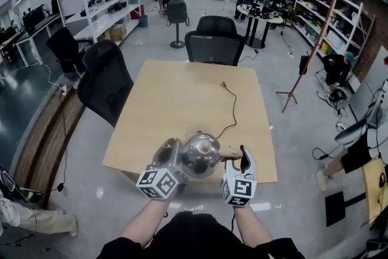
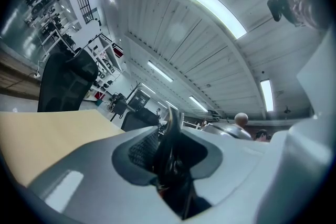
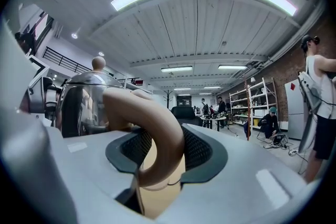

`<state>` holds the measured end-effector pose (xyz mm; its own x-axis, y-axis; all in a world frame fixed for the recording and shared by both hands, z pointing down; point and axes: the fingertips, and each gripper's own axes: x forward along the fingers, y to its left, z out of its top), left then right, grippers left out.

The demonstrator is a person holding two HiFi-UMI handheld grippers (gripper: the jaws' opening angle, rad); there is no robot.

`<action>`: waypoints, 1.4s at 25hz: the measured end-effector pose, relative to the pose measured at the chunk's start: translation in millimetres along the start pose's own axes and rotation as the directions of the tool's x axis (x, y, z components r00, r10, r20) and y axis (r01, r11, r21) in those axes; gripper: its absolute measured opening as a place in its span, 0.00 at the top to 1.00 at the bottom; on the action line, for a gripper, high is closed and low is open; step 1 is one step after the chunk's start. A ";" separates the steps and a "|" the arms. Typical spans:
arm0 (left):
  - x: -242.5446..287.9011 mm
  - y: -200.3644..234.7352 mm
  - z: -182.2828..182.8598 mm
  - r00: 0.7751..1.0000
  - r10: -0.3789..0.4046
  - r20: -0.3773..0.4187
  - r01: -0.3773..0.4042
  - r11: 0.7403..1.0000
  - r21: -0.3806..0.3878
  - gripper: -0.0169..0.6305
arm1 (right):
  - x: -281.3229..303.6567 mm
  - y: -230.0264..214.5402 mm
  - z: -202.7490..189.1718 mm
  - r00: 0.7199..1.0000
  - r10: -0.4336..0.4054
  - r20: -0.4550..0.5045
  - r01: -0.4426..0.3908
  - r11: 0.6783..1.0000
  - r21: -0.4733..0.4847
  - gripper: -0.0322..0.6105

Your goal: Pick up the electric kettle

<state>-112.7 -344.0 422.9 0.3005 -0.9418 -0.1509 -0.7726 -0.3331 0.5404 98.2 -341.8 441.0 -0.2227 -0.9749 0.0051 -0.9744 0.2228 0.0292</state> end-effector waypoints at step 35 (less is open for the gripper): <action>9.3 0.5 2.1 1.000 -0.007 0.005 0.007 1.000 -0.014 0.84 | 9.3 -3.2 5.7 1.000 0.016 0.005 -0.016 1.000 -0.004 0.68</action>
